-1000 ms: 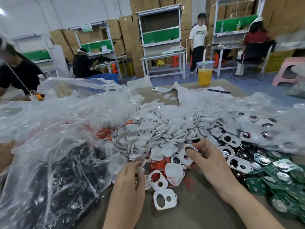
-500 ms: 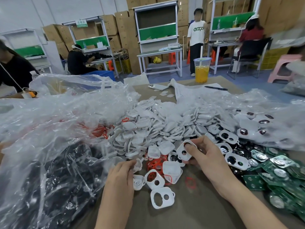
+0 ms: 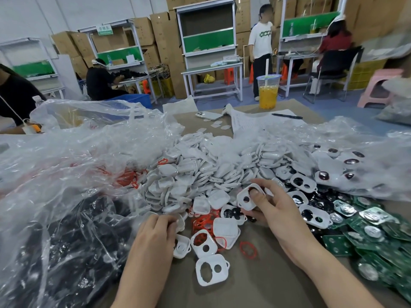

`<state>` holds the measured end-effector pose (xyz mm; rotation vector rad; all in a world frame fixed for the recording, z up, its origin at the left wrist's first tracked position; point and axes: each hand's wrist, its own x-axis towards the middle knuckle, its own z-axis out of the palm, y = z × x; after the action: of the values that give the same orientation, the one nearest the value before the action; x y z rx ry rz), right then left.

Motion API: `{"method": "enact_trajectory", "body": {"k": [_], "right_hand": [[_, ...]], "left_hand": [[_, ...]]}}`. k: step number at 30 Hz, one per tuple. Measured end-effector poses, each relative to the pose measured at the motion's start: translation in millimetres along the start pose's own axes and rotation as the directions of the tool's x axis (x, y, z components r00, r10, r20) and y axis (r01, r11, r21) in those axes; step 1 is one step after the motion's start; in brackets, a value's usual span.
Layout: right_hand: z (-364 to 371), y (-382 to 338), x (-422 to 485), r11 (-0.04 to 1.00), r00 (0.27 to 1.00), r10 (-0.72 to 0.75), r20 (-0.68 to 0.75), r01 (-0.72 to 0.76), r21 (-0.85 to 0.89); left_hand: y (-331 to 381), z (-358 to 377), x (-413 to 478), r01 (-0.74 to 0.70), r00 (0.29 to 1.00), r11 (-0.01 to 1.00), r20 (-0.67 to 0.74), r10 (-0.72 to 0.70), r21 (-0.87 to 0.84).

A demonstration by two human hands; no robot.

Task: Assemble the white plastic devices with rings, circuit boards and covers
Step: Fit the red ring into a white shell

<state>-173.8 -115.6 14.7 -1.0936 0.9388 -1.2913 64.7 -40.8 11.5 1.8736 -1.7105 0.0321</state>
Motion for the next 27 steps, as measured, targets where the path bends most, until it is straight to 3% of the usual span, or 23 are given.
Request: {"method": "enact_trajectory", "body": {"k": [3, 6, 9, 12, 21, 27], "right_hand": [[2, -1, 1, 0.999, 1.000, 0.005, 0.011, -0.006, 0.032], [2, -4, 1, 0.995, 1.000, -0.002, -0.017, 0.003, 0.104], [1, -7, 1, 0.983, 0.997, 0.020, -0.071, -0.006, 0.184], [-2, -8, 2, 0.969, 0.996, 0.034, -0.088, -0.011, 0.247], [-3, -7, 6, 0.969, 0.997, 0.006, -0.079, 0.013, 0.245], [-2, -6, 4, 0.992, 0.995, 0.003, -0.103, 0.010, 0.124]], "left_hand": [[12, -2, 7, -0.062, 0.995, 0.998, -0.077, 0.060, -0.029], [36, -3, 27, -0.077, 0.986, 0.953, -0.162, 0.030, -0.292], [72, 6, 54, 0.036, 0.996, 0.759, -0.037, -0.079, -0.651], [97, 19, 63, 0.116, 0.989, 0.537, 0.050, -0.136, -0.835], [96, 41, 49, 0.235, 0.966, 0.448, 0.258, -0.010, -0.862], [93, 34, 51, 0.216, 0.972, 0.386, 0.235, 0.002, -0.897]]}}
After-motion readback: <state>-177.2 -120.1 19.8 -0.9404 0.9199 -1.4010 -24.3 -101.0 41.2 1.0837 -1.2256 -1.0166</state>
